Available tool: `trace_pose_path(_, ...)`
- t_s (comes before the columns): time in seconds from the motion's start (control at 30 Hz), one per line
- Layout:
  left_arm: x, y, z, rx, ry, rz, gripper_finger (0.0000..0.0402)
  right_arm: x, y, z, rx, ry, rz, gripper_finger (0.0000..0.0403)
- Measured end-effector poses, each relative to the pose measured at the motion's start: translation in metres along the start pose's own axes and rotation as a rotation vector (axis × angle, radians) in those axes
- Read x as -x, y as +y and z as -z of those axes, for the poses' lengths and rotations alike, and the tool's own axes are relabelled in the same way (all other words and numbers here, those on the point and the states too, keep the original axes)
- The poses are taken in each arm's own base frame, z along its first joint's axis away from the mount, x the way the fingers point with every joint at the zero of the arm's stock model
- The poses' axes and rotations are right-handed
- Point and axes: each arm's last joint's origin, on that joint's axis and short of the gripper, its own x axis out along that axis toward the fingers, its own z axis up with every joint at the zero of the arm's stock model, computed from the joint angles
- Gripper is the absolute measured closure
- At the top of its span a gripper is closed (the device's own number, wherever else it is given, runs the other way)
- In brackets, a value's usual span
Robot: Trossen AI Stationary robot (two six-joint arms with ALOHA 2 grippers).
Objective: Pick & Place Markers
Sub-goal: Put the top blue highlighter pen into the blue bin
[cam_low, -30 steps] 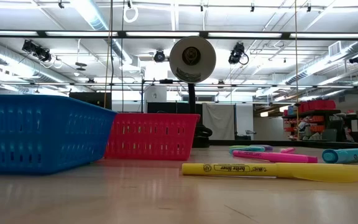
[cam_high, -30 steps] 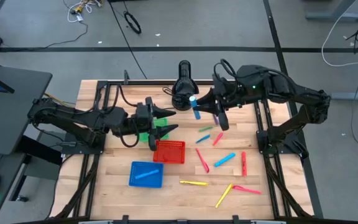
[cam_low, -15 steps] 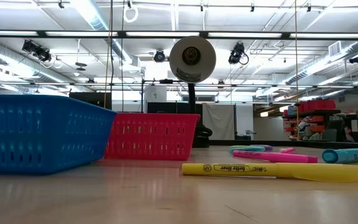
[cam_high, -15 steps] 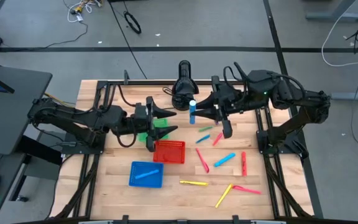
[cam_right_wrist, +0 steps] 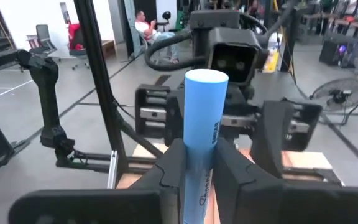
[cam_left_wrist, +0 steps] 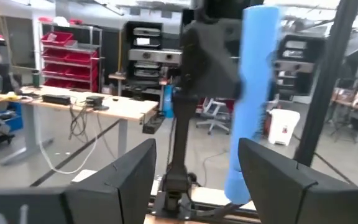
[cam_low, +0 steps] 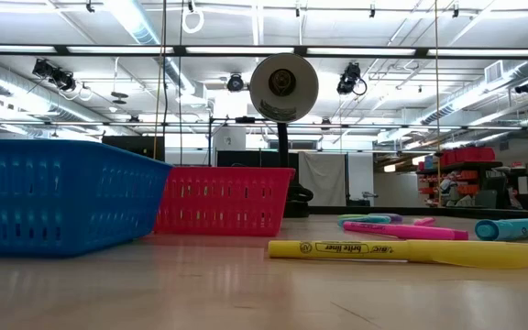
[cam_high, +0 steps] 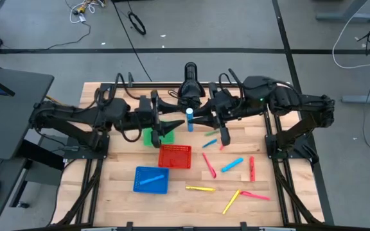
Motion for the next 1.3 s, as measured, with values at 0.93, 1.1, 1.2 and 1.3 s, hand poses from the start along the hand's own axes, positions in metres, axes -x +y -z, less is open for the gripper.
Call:
trace_pose_path(0.93,-0.013,-0.010,0.005,-0.009,0.038,0.108,0.0168,-0.014,-0.001,0.004,0.033,-0.011,-0.008,0.0356)
trace_pose_path(1.1,-0.014,-0.011,0.007,-0.009,0.044,0.137,0.0173,-0.014,-0.001,0.003,0.034,-0.016,-0.008,0.0356)
trace_pose_path(1.2,-0.015,-0.012,0.009,-0.011,0.055,0.138,0.0201,-0.014,-0.001,0.003,0.034,-0.015,-0.008,0.0356)
trace_pose_path(1.3,-0.015,-0.012,0.007,-0.009,0.046,0.139,0.0251,-0.014,-0.001,0.004,0.034,-0.013,-0.008,0.0356)
